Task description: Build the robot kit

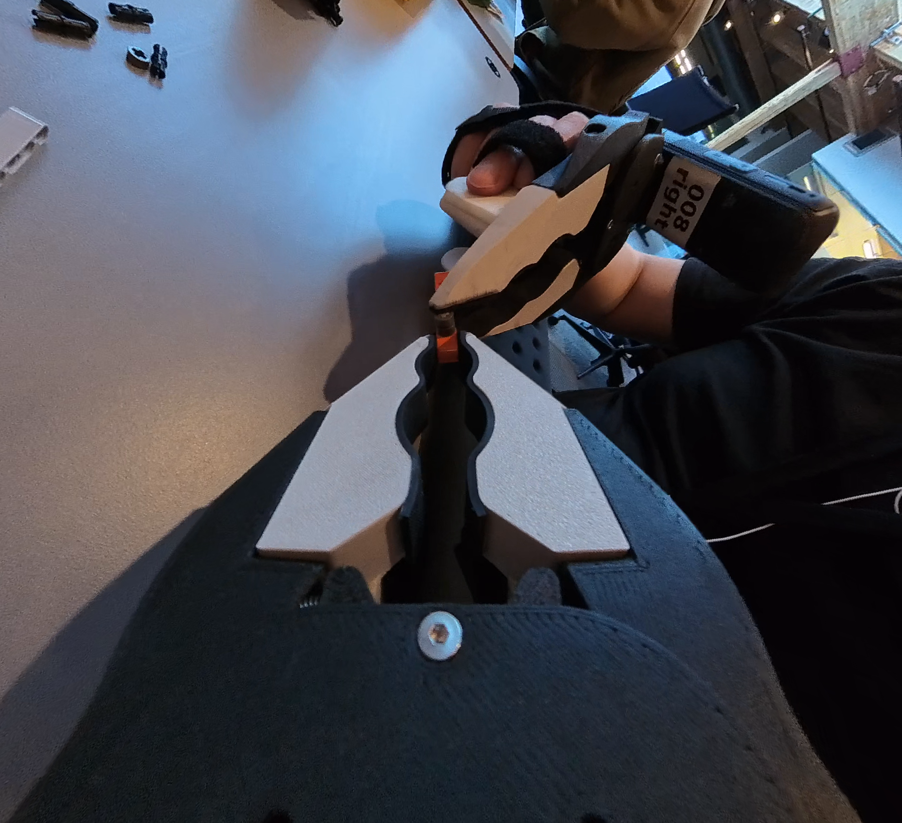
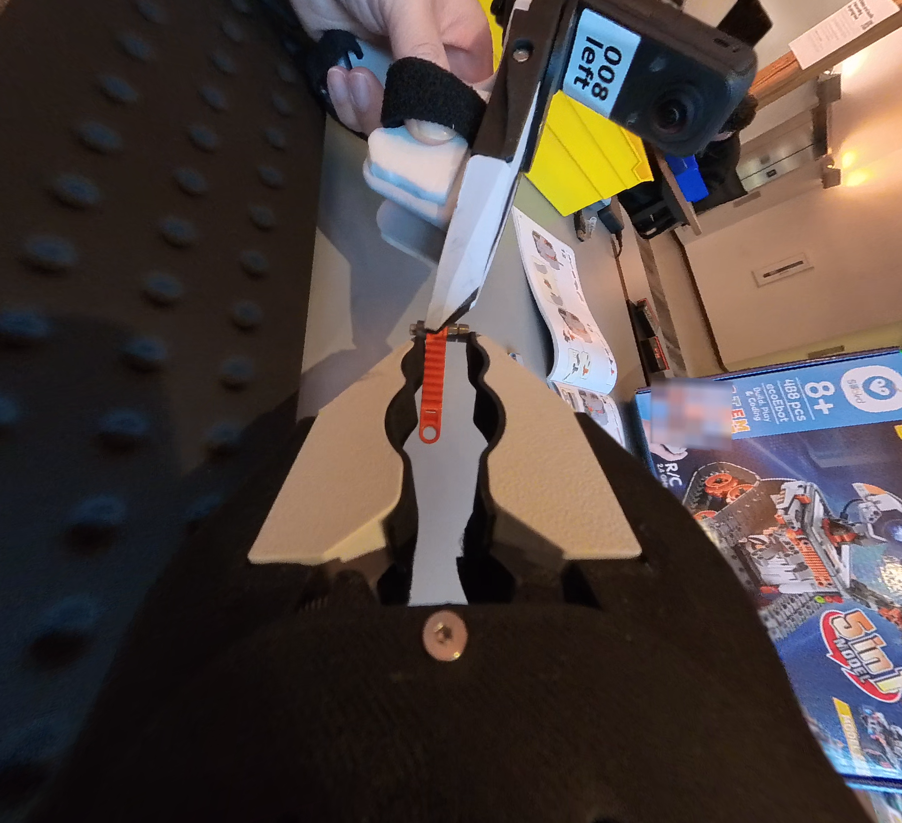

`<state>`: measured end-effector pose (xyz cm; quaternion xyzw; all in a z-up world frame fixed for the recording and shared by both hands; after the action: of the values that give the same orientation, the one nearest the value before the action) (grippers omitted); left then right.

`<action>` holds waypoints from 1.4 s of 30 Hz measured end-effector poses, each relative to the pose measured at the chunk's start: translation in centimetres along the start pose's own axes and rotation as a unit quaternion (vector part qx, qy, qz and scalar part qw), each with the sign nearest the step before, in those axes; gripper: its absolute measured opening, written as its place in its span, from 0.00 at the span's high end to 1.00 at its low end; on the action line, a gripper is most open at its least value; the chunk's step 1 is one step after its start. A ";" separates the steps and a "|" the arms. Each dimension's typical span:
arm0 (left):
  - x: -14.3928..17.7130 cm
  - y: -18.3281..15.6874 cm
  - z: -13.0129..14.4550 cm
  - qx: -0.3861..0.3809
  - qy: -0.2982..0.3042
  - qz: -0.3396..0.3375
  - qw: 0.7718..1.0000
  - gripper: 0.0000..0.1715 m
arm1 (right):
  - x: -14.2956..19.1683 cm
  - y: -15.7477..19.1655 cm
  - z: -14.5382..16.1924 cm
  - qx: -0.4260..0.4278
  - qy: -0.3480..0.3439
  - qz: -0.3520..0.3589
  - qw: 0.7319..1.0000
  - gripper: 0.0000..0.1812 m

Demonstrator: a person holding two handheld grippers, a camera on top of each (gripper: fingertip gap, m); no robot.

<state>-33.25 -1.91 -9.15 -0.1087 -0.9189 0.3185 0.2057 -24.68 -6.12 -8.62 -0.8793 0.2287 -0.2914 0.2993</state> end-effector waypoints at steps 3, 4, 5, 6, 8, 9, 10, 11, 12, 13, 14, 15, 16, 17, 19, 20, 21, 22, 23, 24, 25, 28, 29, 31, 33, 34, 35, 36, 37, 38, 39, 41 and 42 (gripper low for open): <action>0.1 0.2 -0.1 0.020 -0.007 0.014 1.000 0.97 | -0.1 -0.1 0.1 -0.021 -0.002 -0.006 1.000 0.92; 0.1 0.3 -0.1 0.027 -0.011 0.021 0.999 0.97 | -0.1 -0.3 0.1 -0.032 -0.005 -0.008 0.999 0.92; 0.2 0.3 -0.2 0.032 -0.016 0.027 0.999 0.97 | -0.1 -0.4 0.1 -0.047 -0.008 -0.013 0.999 0.92; 0.3 0.3 -0.2 0.036 -0.022 0.032 0.999 0.97 | -0.1 -0.5 0.1 -0.063 -0.012 -0.016 0.998 0.91; 0.7 0.4 -0.5 0.039 -0.041 0.032 0.998 0.96 | -0.1 -0.9 0.3 -0.086 -0.013 -0.017 0.996 0.92; 1.0 0.4 -0.6 0.041 -0.053 0.033 0.997 0.94 | -0.1 -1.0 0.5 -0.097 -0.012 -0.016 0.995 0.92; 1.3 0.5 -0.8 0.042 -0.064 0.036 0.996 0.93 | -0.1 -1.2 0.6 -0.106 -0.011 -0.015 0.994 0.92; 1.5 0.5 -0.8 0.044 -0.073 0.037 0.996 0.93 | 0.0 -1.4 0.7 -0.114 -0.011 -0.014 0.993 0.92; 1.7 0.5 -0.9 0.043 -0.079 0.037 0.995 0.94 | 0.0 -1.4 0.7 -0.120 -0.013 -0.015 0.993 0.92; 1.8 0.5 -0.9 0.040 -0.082 0.034 0.995 0.94 | 0.0 -1.5 0.7 -0.124 -0.013 -0.016 0.992 0.92; 1.8 0.5 -0.9 0.034 -0.081 0.026 0.996 0.95 | 0.0 -1.5 0.7 -0.126 -0.015 -0.016 0.992 0.92; 1.8 0.5 -0.9 0.028 -0.076 0.017 0.997 0.95 | 0.0 -1.5 0.7 -0.128 -0.017 -0.017 0.992 0.92; 1.7 0.4 -0.8 0.022 -0.071 0.016 0.997 0.94 | 0.0 -1.5 0.6 -0.130 -0.017 -0.018 0.991 0.92; 1.5 0.3 -0.8 0.020 -0.065 0.019 0.998 0.94 | 0.0 -1.5 0.7 -0.130 -0.016 -0.016 0.991 0.92; 1.2 0.5 -0.6 0.027 -0.053 0.013 0.998 0.94 | 0.0 -1.6 0.7 -0.128 -0.013 -0.014 0.992 0.92; 1.1 0.5 -0.6 0.031 -0.051 0.014 0.998 0.95 | -0.1 -1.5 0.8 -0.127 -0.010 -0.013 0.992 0.92; 1.0 0.5 -0.6 0.034 -0.049 0.015 0.998 0.96 | -0.1 -1.5 0.8 -0.124 -0.007 -0.012 0.992 0.92; 1.0 0.6 -0.6 0.035 -0.048 0.011 0.998 0.97 | -0.1 -1.5 0.8 -0.119 -0.006 -0.011 0.993 0.92; 1.0 0.7 -0.6 0.035 -0.049 0.008 0.998 0.97 | -0.2 -1.4 0.8 -0.115 -0.005 -0.009 0.993 0.92; 1.0 0.7 -0.6 0.036 -0.047 0.005 0.998 0.98 | -0.2 -1.4 0.8 -0.110 -0.001 -0.007 0.994 0.92; 0.9 0.8 -0.6 0.038 -0.046 0.000 0.998 0.98 | -0.3 -1.4 0.9 -0.106 0.002 -0.006 0.994 0.92; 0.9 1.0 -0.6 0.044 -0.044 -0.009 0.998 0.98 | -0.5 -1.3 1.1 -0.101 0.013 -0.003 0.995 0.91; 0.9 1.1 -0.6 0.044 -0.045 -0.013 0.998 0.98 | -0.5 -1.3 1.1 -0.102 0.016 -0.003 0.995 0.91; 0.9 1.1 -0.6 0.041 -0.045 -0.019 0.998 0.98 | -0.6 -1.2 1.1 -0.108 0.016 -0.006 0.994 0.91; 0.8 1.0 -0.5 0.038 -0.043 -0.021 0.998 0.98 | -0.7 -1.2 1.1 -0.113 0.017 -0.012 0.993 0.91; 0.8 1.0 -0.5 0.039 -0.043 -0.021 0.998 0.98 | -0.7 -1.2 1.1 -0.116 0.016 -0.013 0.993 0.91; 0.8 1.1 -0.5 0.040 -0.043 -0.020 0.998 0.98 | -0.7 -1.2 1.2 -0.119 0.016 -0.015 0.993 0.91; 0.8 1.1 -0.5 0.041 -0.043 -0.020 0.998 0.98 | -0.7 -1.2 1.2 -0.122 0.016 -0.017 0.992 0.91; 0.8 1.1 -0.5 0.042 -0.043 -0.019 0.998 0.98 | -0.7 -1.2 1.2 -0.124 0.016 -0.019 0.992 0.91; 0.8 1.1 -0.5 0.043 -0.043 -0.019 0.998 0.98 | -0.7 -1.2 1.2 -0.128 0.015 -0.020 0.991 0.90; 0.8 1.1 -0.5 0.043 -0.043 -0.021 0.998 0.98 | -0.7 -1.2 1.2 -0.132 0.015 -0.023 0.991 0.90; 0.8 1.1 -0.4 0.043 -0.041 -0.025 0.998 0.98 | -0.8 -1.1 1.2 -0.137 0.017 -0.027 0.990 0.90; 0.8 1.2 -0.4 0.044 -0.040 -0.027 0.998 0.98 | -0.8 -1.1 1.3 -0.138 0.018 -0.028 0.990 0.90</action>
<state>-33.66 -0.54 -9.35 -0.0620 -0.9142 0.3569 0.1816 -24.20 -4.38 -9.02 -0.9128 0.2474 -0.2812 0.1630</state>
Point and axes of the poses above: each gripper's, where its closed fingertips meet, x back along the fingers, z out of its underside, y = z × x across the jaws, the point moved 6 cm from there along x, back along the fingers, and after that the axes turned 5 degrees about -x, right-handed, at the moved point
